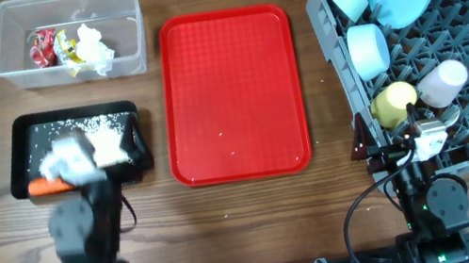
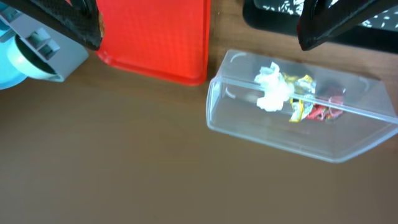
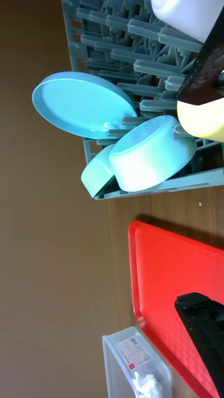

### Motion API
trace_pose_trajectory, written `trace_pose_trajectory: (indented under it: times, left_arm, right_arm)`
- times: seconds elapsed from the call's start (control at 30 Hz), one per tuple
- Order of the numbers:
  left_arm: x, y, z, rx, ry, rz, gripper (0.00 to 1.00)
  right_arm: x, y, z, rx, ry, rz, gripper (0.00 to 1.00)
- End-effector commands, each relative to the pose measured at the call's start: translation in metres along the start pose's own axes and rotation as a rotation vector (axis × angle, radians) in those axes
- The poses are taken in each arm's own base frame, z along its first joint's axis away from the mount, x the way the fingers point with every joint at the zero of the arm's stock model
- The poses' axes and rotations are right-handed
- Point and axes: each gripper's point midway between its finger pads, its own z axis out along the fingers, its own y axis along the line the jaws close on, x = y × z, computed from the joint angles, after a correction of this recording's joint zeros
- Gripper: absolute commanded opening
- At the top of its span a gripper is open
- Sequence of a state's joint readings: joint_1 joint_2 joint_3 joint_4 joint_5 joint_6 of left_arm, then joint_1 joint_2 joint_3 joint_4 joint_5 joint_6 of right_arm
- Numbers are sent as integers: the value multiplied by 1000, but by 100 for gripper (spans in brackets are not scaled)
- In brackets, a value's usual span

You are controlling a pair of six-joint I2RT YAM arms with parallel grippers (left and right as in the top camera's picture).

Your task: Sort waste into correct bins and load items into the dishwasher rack

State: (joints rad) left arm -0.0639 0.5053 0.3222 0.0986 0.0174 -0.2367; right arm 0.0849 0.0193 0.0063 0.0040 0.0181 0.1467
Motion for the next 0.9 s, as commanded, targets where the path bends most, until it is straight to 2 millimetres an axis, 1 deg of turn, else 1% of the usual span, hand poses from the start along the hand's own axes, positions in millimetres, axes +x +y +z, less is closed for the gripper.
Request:
trace_pose_trajectory:
  times: [0.0,0.07,0.13,0.33,0.63,0.7,0.8,0.87]
  left_arm:
    - [29,9,-16,31,-61,20,100]
    - [37,12,-21,35,-88,17,100]
    - [39,13,-24,40,-105,19,100]
    - [40,20,-30,24,-150,21,100]
    - [37,26,-37,1,-171,21,100]
    - [40,28,-36,-7,-159,20,100]
    - [54,32,-35,-25,-102,16,100]
    - [71,38,-34,-46,-32,11,100]
  right_arm:
    - [-1,5,-1,-28,-7,16,100]
    - [-1,6,-1,-29,-7,16,100]
    - [-1,6,-1,-29,-7,16,100]
    - [-1,6,-1,-29,-7,16,99]
    - [-1,5,-1,-28,-7,16,100]
    - [-1,6,-1,-29,-7,16,100]
    - [-1,5,-1,-28,-7,16,100]
    - [-1,6,-1,-29,-7,16,100]
